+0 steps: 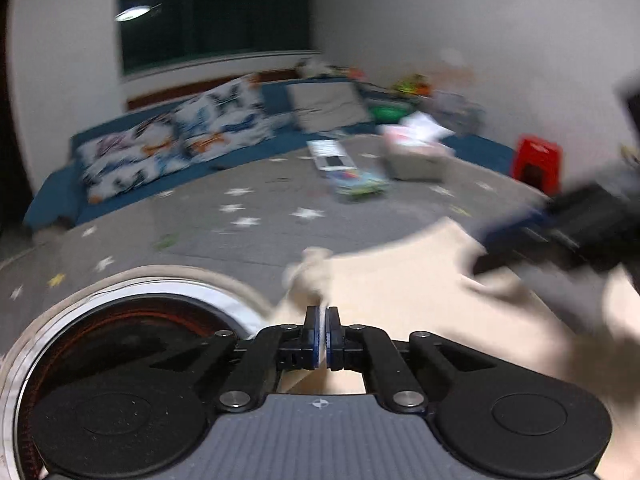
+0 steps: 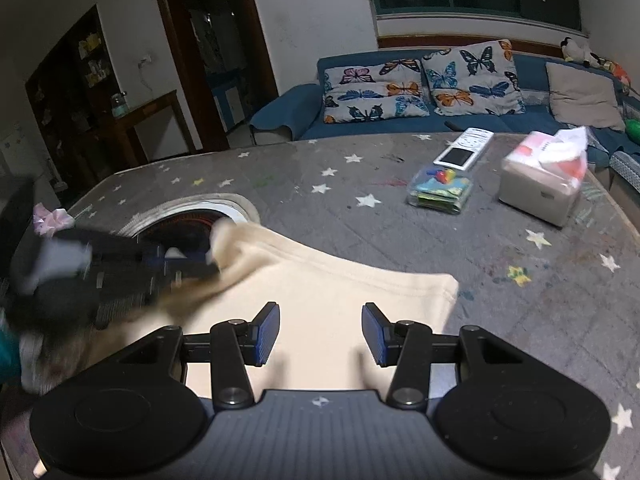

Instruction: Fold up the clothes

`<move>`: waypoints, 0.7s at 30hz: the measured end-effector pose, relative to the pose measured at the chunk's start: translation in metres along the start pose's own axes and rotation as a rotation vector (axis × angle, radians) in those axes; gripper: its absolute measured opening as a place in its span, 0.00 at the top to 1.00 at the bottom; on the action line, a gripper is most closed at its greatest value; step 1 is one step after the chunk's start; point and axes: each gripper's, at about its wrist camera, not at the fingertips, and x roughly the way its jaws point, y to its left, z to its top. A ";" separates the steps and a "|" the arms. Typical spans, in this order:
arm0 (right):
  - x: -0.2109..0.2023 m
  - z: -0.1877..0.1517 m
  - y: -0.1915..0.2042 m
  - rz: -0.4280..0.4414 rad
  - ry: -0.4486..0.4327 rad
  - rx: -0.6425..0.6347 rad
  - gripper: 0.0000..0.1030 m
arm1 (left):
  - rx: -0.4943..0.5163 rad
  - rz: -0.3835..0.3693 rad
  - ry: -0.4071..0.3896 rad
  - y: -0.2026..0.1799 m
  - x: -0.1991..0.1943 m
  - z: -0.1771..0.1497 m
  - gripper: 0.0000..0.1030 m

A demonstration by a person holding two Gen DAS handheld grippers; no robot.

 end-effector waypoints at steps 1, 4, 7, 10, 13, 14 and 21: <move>0.003 0.002 0.003 0.007 0.000 -0.004 0.55 | 0.028 -0.011 0.003 -0.008 -0.001 -0.004 0.97; 0.011 0.007 0.013 0.030 -0.003 -0.025 0.55 | 0.069 -0.035 0.020 -0.023 0.000 -0.011 0.97; 0.020 0.011 0.021 0.045 -0.004 -0.045 0.55 | 0.083 -0.051 0.023 -0.026 -0.003 -0.012 0.94; 0.025 0.011 0.021 0.040 0.001 -0.047 0.55 | 0.091 -0.053 -0.002 -0.022 -0.014 -0.008 0.92; 0.025 0.009 0.016 0.026 0.007 -0.032 0.55 | 0.048 -0.001 -0.021 -0.014 -0.024 -0.006 0.85; 0.025 0.008 0.013 0.019 0.009 -0.028 0.55 | 0.034 0.016 -0.027 -0.011 -0.027 -0.005 0.82; 0.019 0.004 -0.002 -0.038 0.010 0.000 0.55 | -0.243 0.042 0.115 0.018 -0.005 0.002 0.59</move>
